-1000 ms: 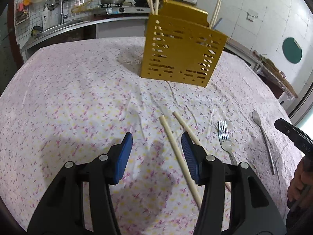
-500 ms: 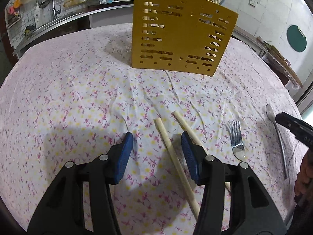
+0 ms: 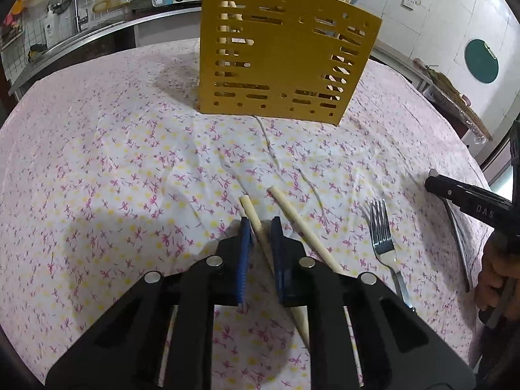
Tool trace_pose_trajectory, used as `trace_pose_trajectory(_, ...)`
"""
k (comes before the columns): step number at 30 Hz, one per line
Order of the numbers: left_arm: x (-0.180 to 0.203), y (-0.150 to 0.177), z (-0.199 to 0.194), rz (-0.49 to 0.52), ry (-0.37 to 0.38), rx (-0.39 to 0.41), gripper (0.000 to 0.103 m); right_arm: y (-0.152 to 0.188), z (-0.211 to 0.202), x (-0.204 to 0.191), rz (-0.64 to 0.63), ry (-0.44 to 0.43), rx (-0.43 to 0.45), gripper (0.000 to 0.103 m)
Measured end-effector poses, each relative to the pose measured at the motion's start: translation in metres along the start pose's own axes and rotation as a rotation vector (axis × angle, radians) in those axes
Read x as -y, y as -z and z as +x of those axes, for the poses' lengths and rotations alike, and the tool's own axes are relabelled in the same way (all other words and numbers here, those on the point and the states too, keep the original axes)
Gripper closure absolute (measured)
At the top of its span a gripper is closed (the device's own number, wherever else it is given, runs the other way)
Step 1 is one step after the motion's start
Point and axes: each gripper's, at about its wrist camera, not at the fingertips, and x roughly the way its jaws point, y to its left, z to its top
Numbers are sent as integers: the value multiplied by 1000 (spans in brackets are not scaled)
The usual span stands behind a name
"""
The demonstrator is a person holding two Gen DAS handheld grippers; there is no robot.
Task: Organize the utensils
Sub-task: 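Close the left tool on a chopstick while the right tool grasps the metal spoon, then carry the left tool's chopstick above the holder while the right tool carries the spoon there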
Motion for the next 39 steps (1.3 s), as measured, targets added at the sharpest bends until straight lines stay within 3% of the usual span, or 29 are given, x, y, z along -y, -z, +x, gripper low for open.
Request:
trace_pose_trajectory(5,-3,-6,4,0,15,-16,93,0,-3,1,5,-8,4,68)
trace_pose_trajectory(13,7,-23,16,88,-34,-76,91,-1,-1,-4,1,-14,4,68)
trace_pose_trajectory(19,4,-24,16,47,-25,-69,96,-1,-4,-4,5,-17,14,68)
trace_pose_trajectory(24,-3,-18,-6,20,28,1,99,-5,-25,-5,-6,-39,70,68)
trace_pose_trajectory(39,-5,-33,-78,-3,63,196,99,-22,-87,-22,-23,-107,261,68)
